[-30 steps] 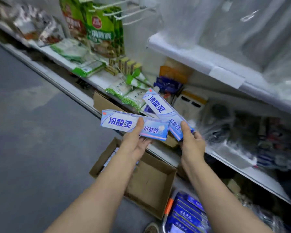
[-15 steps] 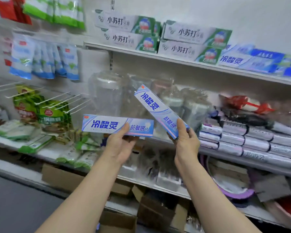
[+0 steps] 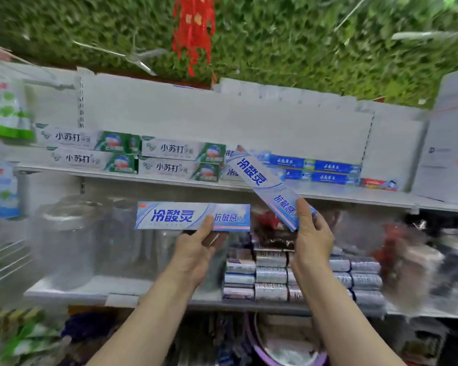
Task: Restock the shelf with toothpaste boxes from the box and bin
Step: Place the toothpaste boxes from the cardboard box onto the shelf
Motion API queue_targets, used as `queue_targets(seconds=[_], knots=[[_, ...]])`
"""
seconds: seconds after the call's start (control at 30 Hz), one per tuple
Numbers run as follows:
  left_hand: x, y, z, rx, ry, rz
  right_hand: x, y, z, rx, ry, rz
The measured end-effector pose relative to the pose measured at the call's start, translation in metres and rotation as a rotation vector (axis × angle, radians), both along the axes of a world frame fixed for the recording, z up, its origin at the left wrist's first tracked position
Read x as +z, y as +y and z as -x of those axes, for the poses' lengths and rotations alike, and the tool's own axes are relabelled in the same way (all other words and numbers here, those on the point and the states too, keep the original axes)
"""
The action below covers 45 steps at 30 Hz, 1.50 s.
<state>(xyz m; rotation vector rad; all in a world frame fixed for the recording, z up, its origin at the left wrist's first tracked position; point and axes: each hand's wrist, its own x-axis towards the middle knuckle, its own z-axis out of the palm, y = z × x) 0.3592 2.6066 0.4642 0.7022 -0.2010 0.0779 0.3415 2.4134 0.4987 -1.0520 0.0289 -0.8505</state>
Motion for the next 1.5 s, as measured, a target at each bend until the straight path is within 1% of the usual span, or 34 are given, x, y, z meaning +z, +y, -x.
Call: queue_targets(seconds=[0.1,0.23,0.33,0.47,0.53,0.73,0.9,1.0,1.07,1.13,1.2,1.27,1.3,1.33,1.43,1.5], knots=[[0.022,-0.044,-0.014,-0.04,0.01,0.034,0.016,-0.043,-0.019,-0.074,-0.004,-0.001],[0.046,-0.096,-0.039,-0.076,-0.022,0.065,0.034,-0.093,-0.04,-0.142,-0.026,-0.021],[0.057,-0.129,-0.054,-0.099,-0.037,0.072,0.044,-0.119,-0.054,-0.208,0.006,0.028],[0.064,-0.161,-0.069,-0.099,-0.021,0.058,0.042,-0.147,-0.085,-0.309,0.131,0.088],[0.065,-0.171,-0.076,-0.085,-0.009,0.062,0.042,-0.156,-0.1,-0.313,0.192,0.106],[0.069,-0.183,-0.092,-0.047,0.025,0.048,0.039,-0.173,-0.132,-0.397,0.277,0.233],[0.071,-0.184,-0.105,-0.042,0.03,0.031,0.051,-0.177,-0.142,-0.443,0.341,0.253],[0.072,-0.184,-0.112,-0.06,0.026,0.017,0.054,-0.178,-0.143,-0.475,0.403,0.304],[0.073,-0.184,-0.117,-0.084,0.02,0.003,0.054,-0.177,-0.141,-0.52,0.394,0.323],[0.073,-0.182,-0.121,-0.099,0.015,-0.001,0.055,-0.169,-0.138,-0.589,0.311,0.341],[0.074,-0.18,-0.126,-0.109,0.006,0.0,0.055,-0.155,-0.132,-0.58,0.163,0.395],[0.075,-0.177,-0.129,-0.112,-0.004,0.0,0.056,-0.14,-0.123,-0.454,0.091,0.467],[0.076,-0.176,-0.13,-0.114,-0.006,-0.001,0.057,-0.134,-0.119,-0.39,0.096,0.527],[0.076,-0.175,-0.131,-0.117,-0.009,-0.005,0.057,-0.131,-0.117,-0.391,0.112,0.611],[0.077,-0.17,-0.133,-0.132,-0.023,-0.024,0.059,-0.131,-0.117,-0.63,0.166,0.866],[0.077,-0.168,-0.135,-0.139,-0.025,-0.027,0.061,-0.135,-0.124,-0.631,0.276,0.897]])
